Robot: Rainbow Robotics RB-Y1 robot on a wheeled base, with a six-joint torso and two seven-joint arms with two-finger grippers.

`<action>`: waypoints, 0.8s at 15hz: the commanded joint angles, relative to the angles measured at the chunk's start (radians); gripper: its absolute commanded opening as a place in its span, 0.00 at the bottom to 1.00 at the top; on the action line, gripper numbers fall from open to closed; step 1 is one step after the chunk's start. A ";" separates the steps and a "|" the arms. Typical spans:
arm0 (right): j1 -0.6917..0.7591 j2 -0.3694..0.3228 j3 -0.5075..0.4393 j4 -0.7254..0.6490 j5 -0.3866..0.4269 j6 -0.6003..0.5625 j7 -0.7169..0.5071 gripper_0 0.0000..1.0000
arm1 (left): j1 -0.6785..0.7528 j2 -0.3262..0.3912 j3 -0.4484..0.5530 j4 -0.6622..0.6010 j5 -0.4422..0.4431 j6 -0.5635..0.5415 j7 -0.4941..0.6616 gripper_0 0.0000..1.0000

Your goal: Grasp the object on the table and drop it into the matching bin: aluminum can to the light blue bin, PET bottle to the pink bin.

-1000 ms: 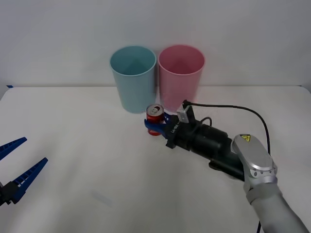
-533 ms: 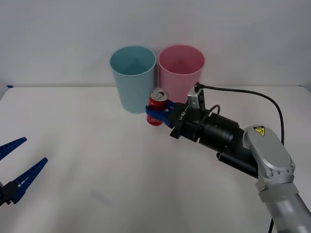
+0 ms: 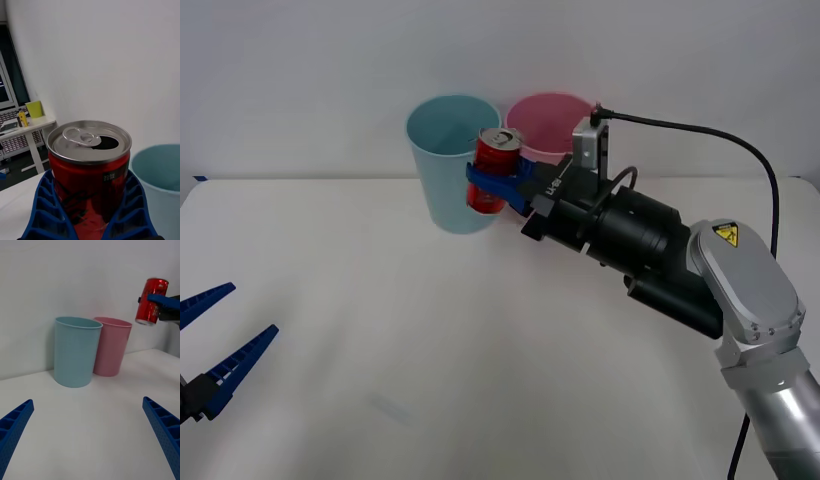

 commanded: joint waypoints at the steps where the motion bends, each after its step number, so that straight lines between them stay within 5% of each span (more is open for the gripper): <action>1: -0.071 -0.006 0.006 0.012 0.003 0.035 -0.019 0.00 | 0.000 0.000 0.000 0.000 0.000 0.000 0.000 1.00; 7: -0.274 -0.006 0.015 0.205 0.038 0.052 -0.027 0.00 | 0.000 0.000 0.000 0.000 0.000 0.000 0.000 1.00; 12: -0.422 -0.001 0.108 0.360 0.039 0.207 -0.022 0.00 | 0.000 0.000 0.000 0.000 0.000 0.000 0.000 1.00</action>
